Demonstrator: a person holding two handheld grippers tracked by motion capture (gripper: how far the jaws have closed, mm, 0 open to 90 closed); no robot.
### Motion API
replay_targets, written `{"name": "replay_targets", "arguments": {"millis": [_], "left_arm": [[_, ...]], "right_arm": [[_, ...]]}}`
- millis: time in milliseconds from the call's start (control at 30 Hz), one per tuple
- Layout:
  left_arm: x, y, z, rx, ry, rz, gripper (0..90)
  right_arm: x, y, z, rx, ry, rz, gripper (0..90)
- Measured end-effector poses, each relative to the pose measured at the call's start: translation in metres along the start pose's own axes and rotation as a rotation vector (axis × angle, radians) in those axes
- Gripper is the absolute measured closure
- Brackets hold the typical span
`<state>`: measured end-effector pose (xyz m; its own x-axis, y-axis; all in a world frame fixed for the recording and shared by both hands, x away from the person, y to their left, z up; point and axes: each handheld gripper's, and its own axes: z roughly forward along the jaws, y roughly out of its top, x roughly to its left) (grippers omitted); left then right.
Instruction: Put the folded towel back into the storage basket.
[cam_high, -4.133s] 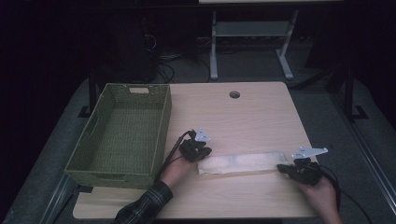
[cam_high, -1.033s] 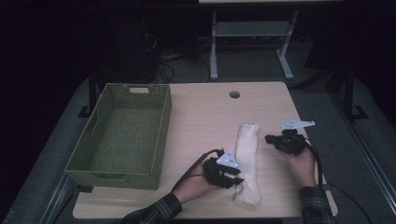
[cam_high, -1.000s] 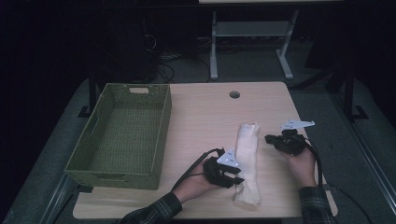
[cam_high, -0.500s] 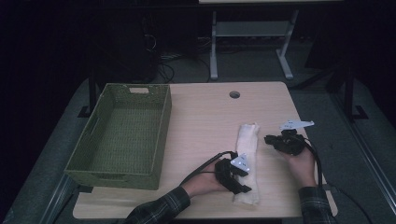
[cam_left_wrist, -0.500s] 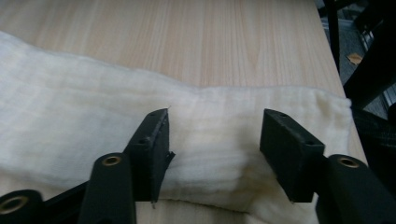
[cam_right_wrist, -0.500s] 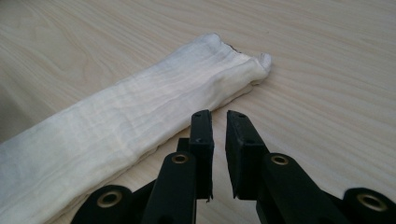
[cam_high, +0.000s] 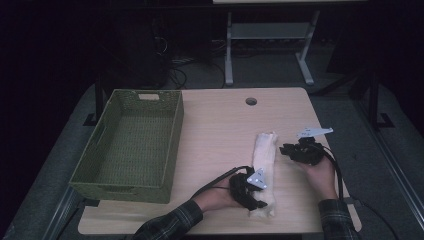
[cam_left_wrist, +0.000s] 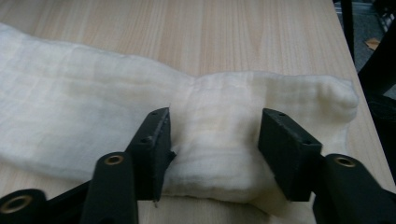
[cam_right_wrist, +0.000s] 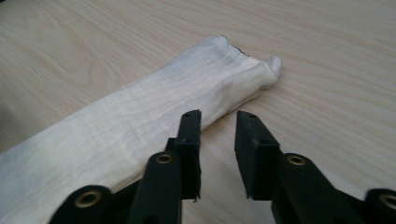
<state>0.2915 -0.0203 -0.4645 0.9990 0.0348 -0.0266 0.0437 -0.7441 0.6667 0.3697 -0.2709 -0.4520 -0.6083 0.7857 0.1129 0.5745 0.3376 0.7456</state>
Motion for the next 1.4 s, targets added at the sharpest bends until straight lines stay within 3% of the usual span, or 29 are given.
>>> {"name": "replay_targets", "arguments": {"millis": [167,267,567,700,933,1133,1400], "left_arm": [[0.003,-0.004,-0.004,-0.011,-0.003,-0.016,69.8],[0.003,-0.005,-0.005,-0.019,-0.011,-0.038,78.5],[0.005,-0.006,-0.005,-0.020,-0.021,-0.048,80.7],[0.007,-0.006,-0.006,-0.022,-0.029,-0.058,80.6],[0.008,-0.006,-0.005,-0.027,-0.042,-0.077,80.6],[0.010,-0.006,-0.006,-0.025,-0.048,-0.079,80.6],[0.010,-0.005,-0.005,-0.018,-0.049,-0.075,81.4]], "right_arm": [[0.000,0.016,0.007,0.004,0.028,0.011,56.8],[-0.001,0.030,0.013,0.023,0.032,-0.021,53.0],[-0.009,0.061,0.045,0.072,0.066,-0.092,47.5],[-0.017,0.062,0.060,0.105,0.084,-0.112,47.2],[-0.017,0.054,0.076,0.168,0.094,-0.153,46.3],[-0.019,0.046,0.077,0.134,0.122,-0.160,53.4],[-0.015,0.044,0.075,0.133,0.175,-0.156,78.8]]}}
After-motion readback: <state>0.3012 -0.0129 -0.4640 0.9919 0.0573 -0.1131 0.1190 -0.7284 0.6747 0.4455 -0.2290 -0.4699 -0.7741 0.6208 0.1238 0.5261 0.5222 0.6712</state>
